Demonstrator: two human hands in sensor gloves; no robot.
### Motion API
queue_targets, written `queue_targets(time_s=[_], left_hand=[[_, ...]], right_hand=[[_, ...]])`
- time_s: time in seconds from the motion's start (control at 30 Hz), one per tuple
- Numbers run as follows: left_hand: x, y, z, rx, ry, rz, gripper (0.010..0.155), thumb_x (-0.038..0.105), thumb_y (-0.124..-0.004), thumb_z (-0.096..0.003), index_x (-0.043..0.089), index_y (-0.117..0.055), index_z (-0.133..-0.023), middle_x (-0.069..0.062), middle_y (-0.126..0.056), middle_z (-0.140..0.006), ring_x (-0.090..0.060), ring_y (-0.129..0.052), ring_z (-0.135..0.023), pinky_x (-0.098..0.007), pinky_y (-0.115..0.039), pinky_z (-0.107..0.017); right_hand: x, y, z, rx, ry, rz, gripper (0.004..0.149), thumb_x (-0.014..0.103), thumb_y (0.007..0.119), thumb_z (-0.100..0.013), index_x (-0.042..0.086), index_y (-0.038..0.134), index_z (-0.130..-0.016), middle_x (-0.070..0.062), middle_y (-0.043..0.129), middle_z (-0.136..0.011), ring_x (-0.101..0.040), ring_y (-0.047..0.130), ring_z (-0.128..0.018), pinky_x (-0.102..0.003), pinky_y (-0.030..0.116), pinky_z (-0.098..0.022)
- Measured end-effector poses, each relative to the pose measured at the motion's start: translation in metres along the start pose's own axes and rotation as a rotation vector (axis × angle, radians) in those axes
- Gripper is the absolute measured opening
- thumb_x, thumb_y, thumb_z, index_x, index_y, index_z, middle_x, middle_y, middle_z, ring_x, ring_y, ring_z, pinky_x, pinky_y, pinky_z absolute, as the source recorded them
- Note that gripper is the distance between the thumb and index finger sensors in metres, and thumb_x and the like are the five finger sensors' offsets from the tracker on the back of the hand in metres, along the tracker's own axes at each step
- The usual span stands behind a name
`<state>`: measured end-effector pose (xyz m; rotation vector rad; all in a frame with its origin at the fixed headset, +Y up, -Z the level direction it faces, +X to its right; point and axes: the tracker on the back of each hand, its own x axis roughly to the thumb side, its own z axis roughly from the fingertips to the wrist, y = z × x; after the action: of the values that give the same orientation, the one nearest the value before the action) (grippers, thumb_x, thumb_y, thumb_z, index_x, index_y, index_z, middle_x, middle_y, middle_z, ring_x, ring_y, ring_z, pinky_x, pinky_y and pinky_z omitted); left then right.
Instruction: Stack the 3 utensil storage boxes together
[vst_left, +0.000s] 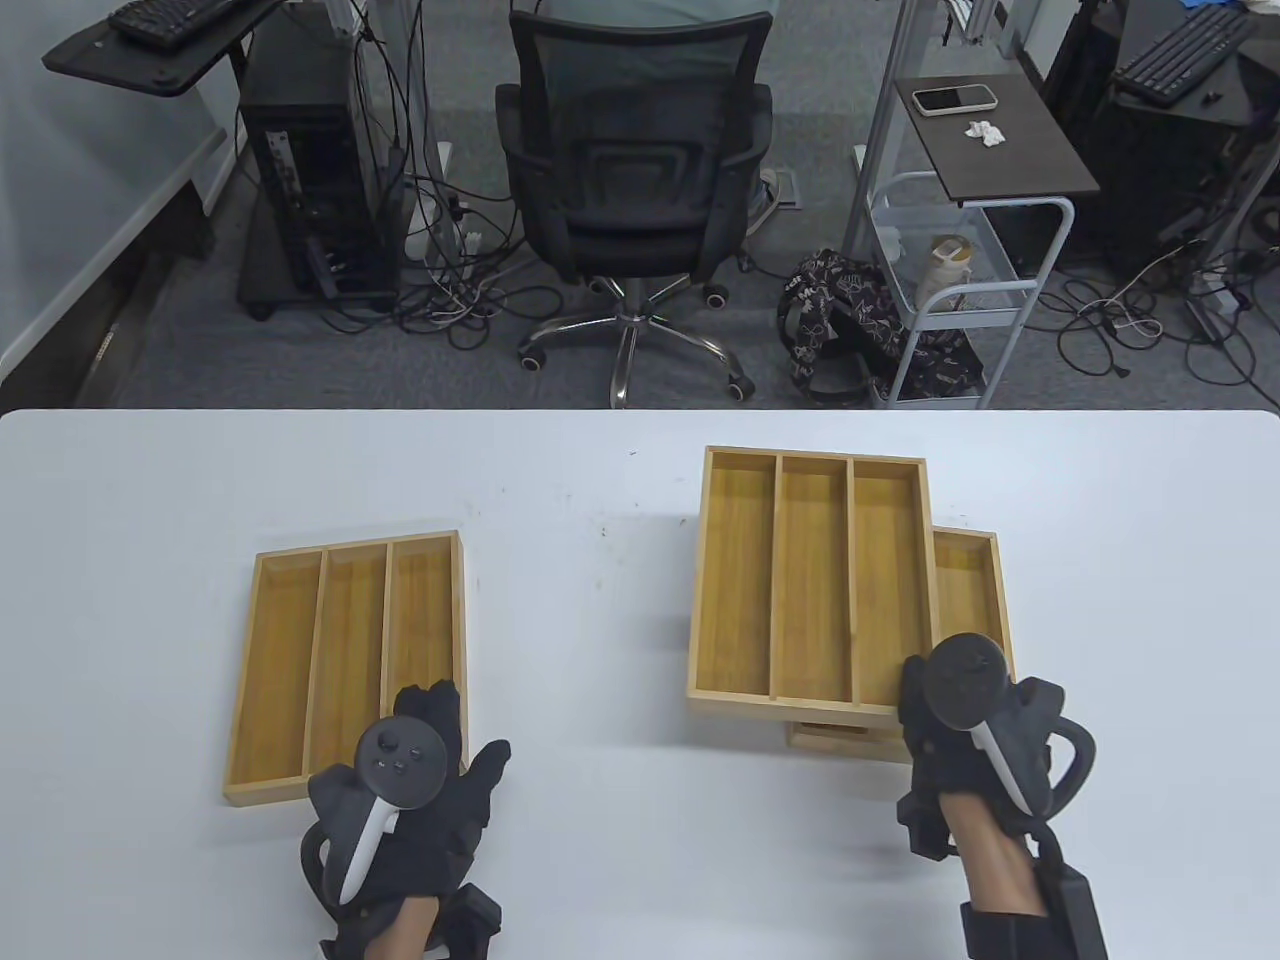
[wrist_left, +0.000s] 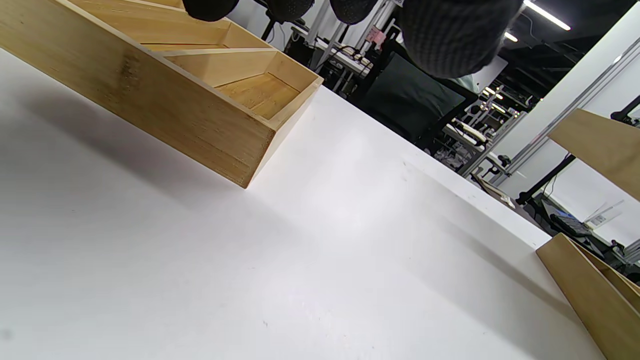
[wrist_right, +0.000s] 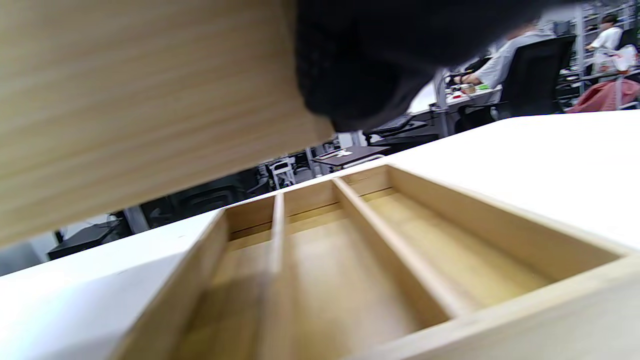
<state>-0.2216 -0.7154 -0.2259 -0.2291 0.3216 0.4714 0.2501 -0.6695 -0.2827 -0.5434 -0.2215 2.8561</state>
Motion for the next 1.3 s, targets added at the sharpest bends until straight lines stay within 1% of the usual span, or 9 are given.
queue_targets(time_s=[0.23,0.4,0.5,0.83,1.1,1.17,1.2,1.27,1.3], left_hand=[[0.003,-0.001,0.002,0.007,-0.007,-0.017,0.080,0.069,-0.066,-0.0525,0.046,-0.026,-0.118,0.007,-0.024,-0.131,-0.034,-0.037,-0.124,-0.067,-0.037,-0.083],[0.004,-0.002,0.001,0.001,-0.006,-0.031,0.080,0.069,-0.065,-0.0525,0.046,-0.027,-0.118,0.007,-0.024,-0.131,-0.034,-0.037,-0.124,-0.067,-0.038,-0.083],[0.005,-0.003,0.000,-0.007,-0.005,-0.037,0.080,0.069,-0.065,-0.0525,0.046,-0.027,-0.118,0.007,-0.024,-0.131,-0.034,-0.037,-0.124,-0.067,-0.038,-0.083],[0.007,-0.004,-0.001,0.002,-0.003,-0.063,0.079,0.069,-0.066,-0.0524,0.046,-0.027,-0.118,0.007,-0.025,-0.131,-0.034,-0.038,-0.124,-0.067,-0.039,-0.083],[0.006,-0.003,-0.001,-0.007,0.004,-0.055,0.079,0.069,-0.066,-0.0525,0.046,-0.027,-0.118,0.007,-0.025,-0.131,-0.034,-0.038,-0.124,-0.067,-0.038,-0.083],[0.006,-0.003,0.000,-0.007,0.005,-0.053,0.079,0.069,-0.066,-0.0524,0.046,-0.028,-0.118,0.007,-0.025,-0.131,-0.034,-0.038,-0.124,-0.067,-0.038,-0.083],[0.006,-0.004,-0.001,-0.007,0.005,-0.052,0.079,0.069,-0.066,-0.0524,0.046,-0.028,-0.118,0.007,-0.025,-0.131,-0.034,-0.037,-0.124,-0.067,-0.038,-0.083],[0.006,-0.003,-0.001,-0.008,0.004,-0.049,0.079,0.068,-0.066,-0.0525,0.045,-0.028,-0.118,0.007,-0.025,-0.131,-0.034,-0.038,-0.124,-0.067,-0.038,-0.083],[0.006,-0.003,0.000,-0.005,0.003,-0.046,0.079,0.069,-0.066,-0.0525,0.045,-0.028,-0.118,0.007,-0.025,-0.131,-0.034,-0.038,-0.124,-0.067,-0.038,-0.083]], right_hand=[[-0.042,-0.006,-0.016,-0.003,0.067,0.050,0.043,0.037,0.081,-0.054,0.001,0.087,-0.077,-0.019,0.097,-0.034,-0.018,0.087,-0.003,-0.038,0.082,-0.003],[-0.063,-0.001,-0.024,0.020,0.103,0.044,0.043,0.038,0.081,-0.054,0.002,0.086,-0.078,-0.020,0.096,-0.036,-0.019,0.087,-0.004,-0.038,0.082,-0.004],[-0.070,0.005,-0.026,0.041,0.116,0.042,0.043,0.038,0.081,-0.054,0.003,0.086,-0.078,-0.020,0.096,-0.036,-0.019,0.087,-0.004,-0.038,0.082,-0.004],[-0.080,0.031,-0.028,0.084,0.138,0.041,0.043,0.038,0.081,-0.054,0.003,0.087,-0.078,-0.019,0.096,-0.036,-0.018,0.087,-0.004,-0.038,0.082,-0.004],[-0.084,0.044,-0.029,0.122,0.167,0.014,0.043,0.039,0.081,-0.055,0.004,0.086,-0.079,-0.018,0.097,-0.038,-0.018,0.089,-0.006,-0.038,0.084,-0.006],[-0.086,0.046,-0.028,0.107,0.177,0.010,0.042,0.040,0.081,-0.055,0.006,0.085,-0.080,-0.018,0.097,-0.039,-0.019,0.089,-0.007,-0.038,0.084,-0.007],[-0.086,0.046,-0.028,0.111,0.184,0.020,0.043,0.041,0.081,-0.055,0.007,0.085,-0.080,-0.017,0.098,-0.040,-0.019,0.090,-0.008,-0.039,0.084,-0.007],[-0.087,0.043,-0.027,0.157,0.208,0.041,0.047,0.047,0.077,-0.055,0.010,0.084,-0.084,-0.014,0.099,-0.045,-0.019,0.092,-0.012,-0.039,0.086,-0.011],[-0.087,0.039,-0.026,0.175,0.234,0.050,0.053,0.051,0.074,-0.055,0.009,0.082,-0.087,-0.014,0.099,-0.048,-0.020,0.094,-0.014,-0.040,0.086,-0.013]])
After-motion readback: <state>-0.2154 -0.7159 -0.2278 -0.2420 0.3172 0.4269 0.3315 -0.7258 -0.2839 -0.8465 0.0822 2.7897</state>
